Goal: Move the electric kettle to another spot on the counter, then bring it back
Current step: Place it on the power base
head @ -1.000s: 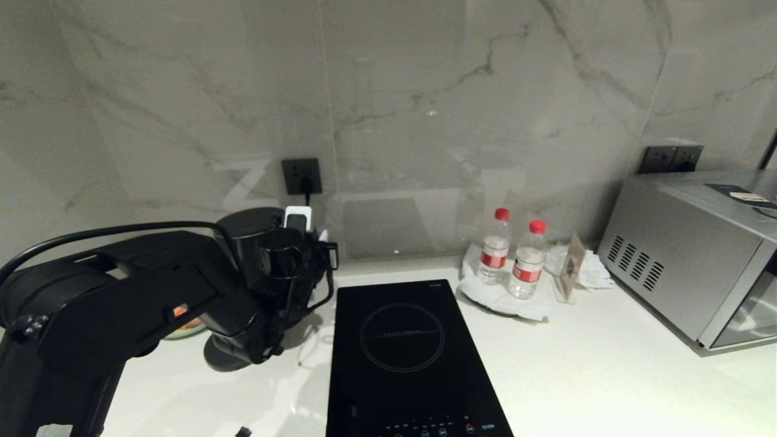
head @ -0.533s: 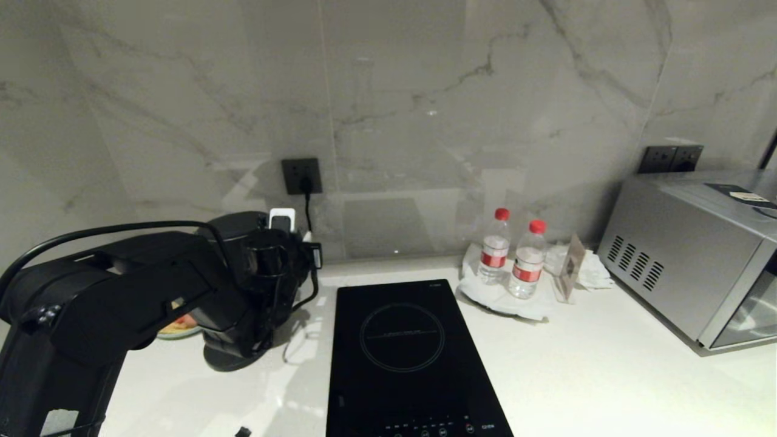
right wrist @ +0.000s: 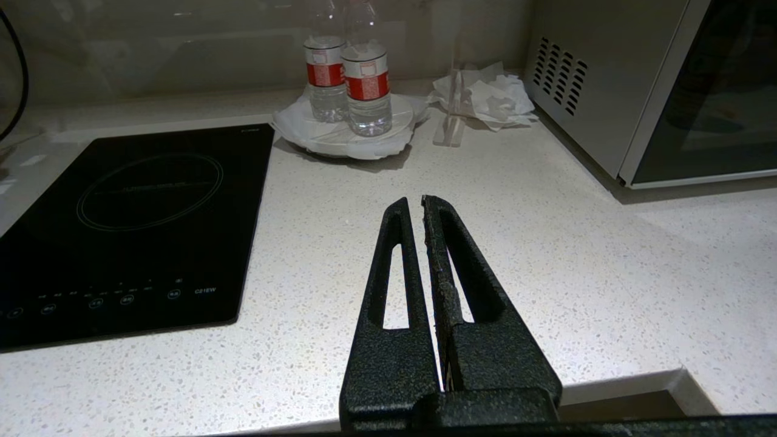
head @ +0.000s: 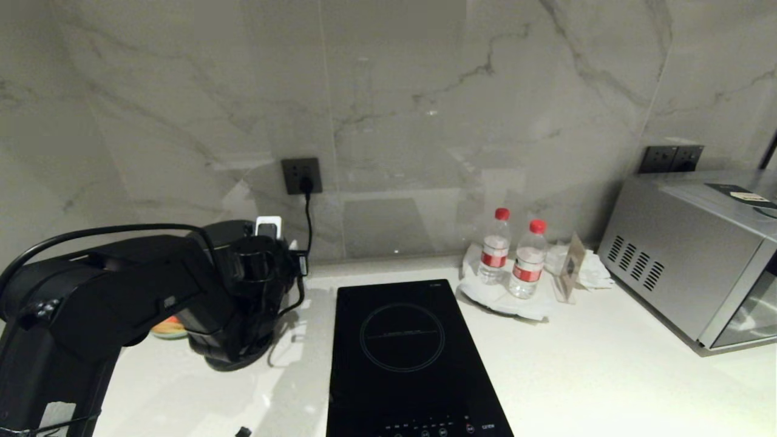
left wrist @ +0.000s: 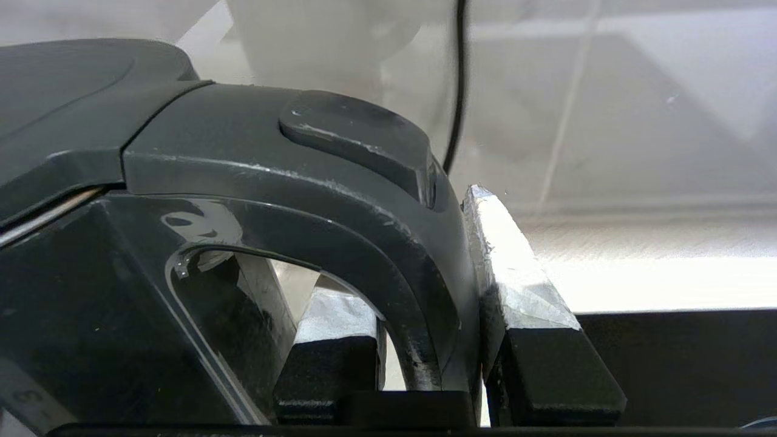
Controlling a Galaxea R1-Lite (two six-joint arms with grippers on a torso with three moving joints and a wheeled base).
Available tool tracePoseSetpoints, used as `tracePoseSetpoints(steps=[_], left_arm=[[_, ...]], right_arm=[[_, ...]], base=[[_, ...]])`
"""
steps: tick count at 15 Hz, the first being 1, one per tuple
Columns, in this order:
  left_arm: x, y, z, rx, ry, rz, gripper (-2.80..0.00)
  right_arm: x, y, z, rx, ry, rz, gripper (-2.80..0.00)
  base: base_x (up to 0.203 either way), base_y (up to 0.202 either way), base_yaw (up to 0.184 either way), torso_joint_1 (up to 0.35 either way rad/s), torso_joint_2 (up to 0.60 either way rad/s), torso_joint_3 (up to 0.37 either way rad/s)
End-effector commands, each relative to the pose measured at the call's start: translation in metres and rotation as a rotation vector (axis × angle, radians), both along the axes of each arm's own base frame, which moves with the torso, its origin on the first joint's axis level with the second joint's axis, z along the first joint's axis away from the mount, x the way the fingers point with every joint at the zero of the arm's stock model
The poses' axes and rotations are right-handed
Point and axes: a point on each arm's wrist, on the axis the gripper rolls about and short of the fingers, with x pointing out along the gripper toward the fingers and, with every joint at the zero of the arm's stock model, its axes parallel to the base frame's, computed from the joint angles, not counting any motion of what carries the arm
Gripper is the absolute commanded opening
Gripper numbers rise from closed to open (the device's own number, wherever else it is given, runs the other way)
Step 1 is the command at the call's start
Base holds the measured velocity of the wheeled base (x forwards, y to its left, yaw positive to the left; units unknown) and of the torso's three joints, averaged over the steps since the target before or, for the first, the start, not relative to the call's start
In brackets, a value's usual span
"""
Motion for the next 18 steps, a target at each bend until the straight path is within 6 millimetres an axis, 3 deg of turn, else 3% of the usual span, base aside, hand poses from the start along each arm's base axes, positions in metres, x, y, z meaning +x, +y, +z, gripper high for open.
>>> tracePoseSetpoints(steps=[1, 12, 18], left_arm=[[-0.003, 0.004, -0.005, 0.002, 0.017, 0.009, -2.80], [-0.012, 0.017, -0.029, 0.007, 0.030, 0.023, -2.80], [-0.020, 0.022, -0.024, 0.003, 0.018, 0.024, -2.80]], right_arm=[[0.000, 0.000, 0.000, -0.001, 0.000, 0.000, -2.80], [0.000, 0.000, 0.000, -0.001, 0.000, 0.000, -2.80], [0.000, 0.000, 0.000, -0.001, 0.000, 0.000, -2.80]], base=[[0.000, 0.000, 0.000, 0.000, 0.00, 0.000], [0.000, 0.000, 0.000, 0.000, 0.00, 0.000], [0.000, 0.000, 0.000, 0.000, 0.00, 0.000]])
